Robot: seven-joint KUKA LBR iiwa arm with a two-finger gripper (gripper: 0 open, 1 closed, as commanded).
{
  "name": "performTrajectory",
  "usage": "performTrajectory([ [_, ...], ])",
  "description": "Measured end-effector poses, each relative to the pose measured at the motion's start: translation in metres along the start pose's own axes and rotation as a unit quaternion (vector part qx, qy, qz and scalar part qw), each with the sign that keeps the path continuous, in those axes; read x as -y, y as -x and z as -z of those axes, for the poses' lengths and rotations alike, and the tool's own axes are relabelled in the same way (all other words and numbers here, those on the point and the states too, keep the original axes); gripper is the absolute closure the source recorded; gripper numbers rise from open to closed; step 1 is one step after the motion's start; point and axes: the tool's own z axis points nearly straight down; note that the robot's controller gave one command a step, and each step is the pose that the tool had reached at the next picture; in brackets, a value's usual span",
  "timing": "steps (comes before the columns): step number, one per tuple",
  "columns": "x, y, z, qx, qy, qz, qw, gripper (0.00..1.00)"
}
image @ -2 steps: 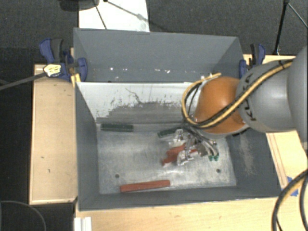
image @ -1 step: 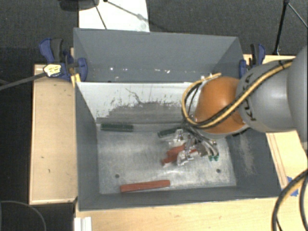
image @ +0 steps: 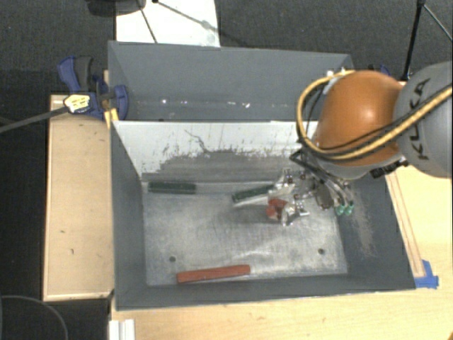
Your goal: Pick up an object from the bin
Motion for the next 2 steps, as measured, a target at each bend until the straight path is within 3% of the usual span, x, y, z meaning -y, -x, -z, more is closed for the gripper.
performTrajectory([
  [2, 0.0021, -0.0016, 0.0053, -0.0030, 0.001, 0.011, 0.9999, 1.00],
])
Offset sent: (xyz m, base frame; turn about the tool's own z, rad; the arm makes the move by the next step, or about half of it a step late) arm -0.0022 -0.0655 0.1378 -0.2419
